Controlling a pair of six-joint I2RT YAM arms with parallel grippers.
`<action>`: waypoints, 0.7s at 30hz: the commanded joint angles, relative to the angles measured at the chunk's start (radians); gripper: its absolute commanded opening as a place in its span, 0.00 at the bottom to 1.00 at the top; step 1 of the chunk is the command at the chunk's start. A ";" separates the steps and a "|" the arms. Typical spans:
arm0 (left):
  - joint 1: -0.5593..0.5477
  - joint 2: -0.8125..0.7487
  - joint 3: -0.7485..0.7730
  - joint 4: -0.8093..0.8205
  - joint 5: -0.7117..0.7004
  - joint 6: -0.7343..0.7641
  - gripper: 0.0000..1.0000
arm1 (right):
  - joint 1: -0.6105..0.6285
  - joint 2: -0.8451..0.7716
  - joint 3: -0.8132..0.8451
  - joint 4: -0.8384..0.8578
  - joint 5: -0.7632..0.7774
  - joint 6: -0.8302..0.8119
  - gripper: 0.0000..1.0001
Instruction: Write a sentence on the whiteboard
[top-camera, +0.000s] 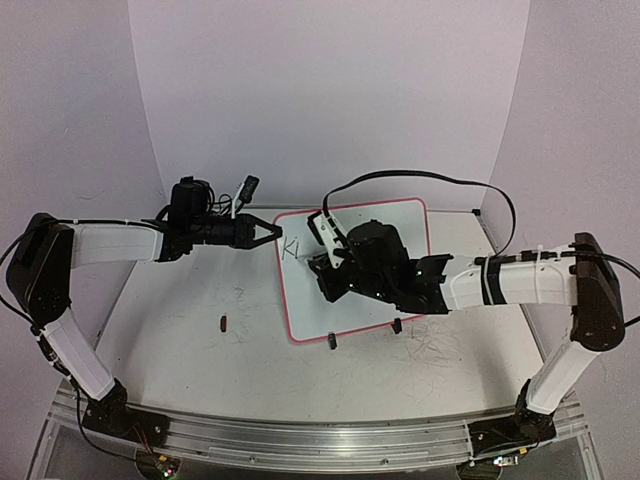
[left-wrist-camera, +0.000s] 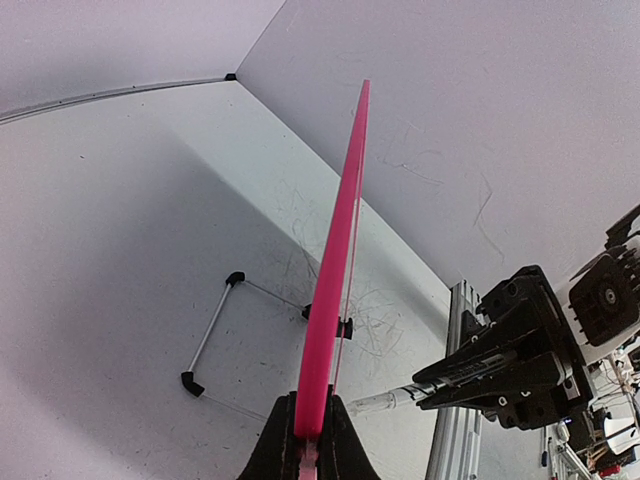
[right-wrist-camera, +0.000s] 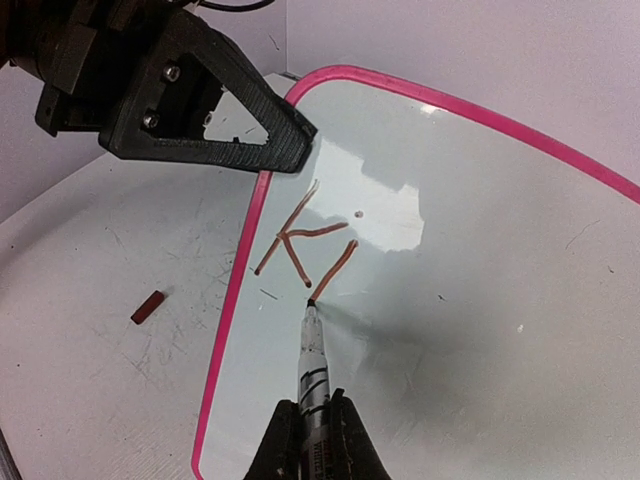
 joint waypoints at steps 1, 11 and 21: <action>-0.005 -0.043 -0.001 0.016 -0.011 0.024 0.00 | -0.004 -0.051 0.011 0.009 -0.011 0.019 0.00; -0.005 -0.047 -0.002 0.016 -0.009 0.025 0.00 | -0.018 -0.069 0.031 0.034 0.022 0.007 0.00; -0.005 -0.044 -0.003 0.016 -0.008 0.025 0.00 | -0.023 -0.044 0.057 0.040 0.047 -0.004 0.00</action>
